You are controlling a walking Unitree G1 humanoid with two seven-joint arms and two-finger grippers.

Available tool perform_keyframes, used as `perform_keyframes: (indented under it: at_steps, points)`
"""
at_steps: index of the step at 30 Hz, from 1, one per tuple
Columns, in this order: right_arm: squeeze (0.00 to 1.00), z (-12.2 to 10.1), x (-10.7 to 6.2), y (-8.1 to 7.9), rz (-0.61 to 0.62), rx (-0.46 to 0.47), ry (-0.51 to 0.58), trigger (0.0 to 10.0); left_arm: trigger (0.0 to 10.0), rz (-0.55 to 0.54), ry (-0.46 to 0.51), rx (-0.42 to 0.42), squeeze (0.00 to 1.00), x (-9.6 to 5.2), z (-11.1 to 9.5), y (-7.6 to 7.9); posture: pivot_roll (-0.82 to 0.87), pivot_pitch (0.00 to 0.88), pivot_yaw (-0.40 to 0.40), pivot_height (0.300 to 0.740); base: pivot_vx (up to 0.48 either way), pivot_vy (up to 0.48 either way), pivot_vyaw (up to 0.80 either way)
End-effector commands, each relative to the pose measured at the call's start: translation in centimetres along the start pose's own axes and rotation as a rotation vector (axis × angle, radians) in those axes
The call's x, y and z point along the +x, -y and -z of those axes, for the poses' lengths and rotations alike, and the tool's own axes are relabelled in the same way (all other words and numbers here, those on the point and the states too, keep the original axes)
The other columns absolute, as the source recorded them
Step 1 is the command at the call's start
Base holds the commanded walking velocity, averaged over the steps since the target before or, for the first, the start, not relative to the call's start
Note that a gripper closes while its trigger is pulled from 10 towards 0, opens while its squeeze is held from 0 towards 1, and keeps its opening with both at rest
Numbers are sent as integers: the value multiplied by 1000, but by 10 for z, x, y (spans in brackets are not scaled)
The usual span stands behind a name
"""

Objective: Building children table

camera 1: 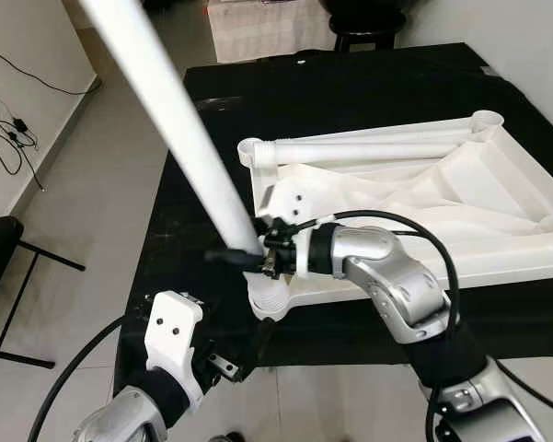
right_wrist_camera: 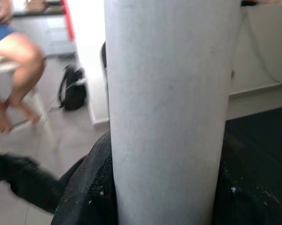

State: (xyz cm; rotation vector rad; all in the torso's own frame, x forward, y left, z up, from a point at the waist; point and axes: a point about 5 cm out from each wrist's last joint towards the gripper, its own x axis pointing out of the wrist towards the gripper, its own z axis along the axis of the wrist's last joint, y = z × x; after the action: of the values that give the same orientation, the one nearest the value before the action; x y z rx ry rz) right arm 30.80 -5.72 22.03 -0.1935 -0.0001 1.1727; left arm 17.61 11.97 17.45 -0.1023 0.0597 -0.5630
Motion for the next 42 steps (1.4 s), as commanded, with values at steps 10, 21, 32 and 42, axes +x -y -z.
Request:
perform_keyframes:
  at_steps: [10, 21, 32, 42]
  points:
    - [0, 14, -19, 3, 98, 199, 104, 10000, 10000, -11, -14, 12, 0, 1, 3, -5, 8, 222, 60, 740, 0, 0, 0]
    - [0, -2, -28, -15, -104, 97, 198, 10000, 10000, -14, -10, 22, 0, 2, 2, -7, 10, 214, 63, 740, 0, 0, 0]
    - [0, -2, -37, -16, -173, -23, 150, 10000, 10000, -11, -5, 29, 0, 3, 1, -8, 13, 208, 67, 740, 0, 0, 0]
    - [0, 3, -38, -24, -263, -116, 88, 10000, 10000, -7, -4, 32, 0, 3, 0, -9, 16, 213, 70, 740, 0, 0, 0]
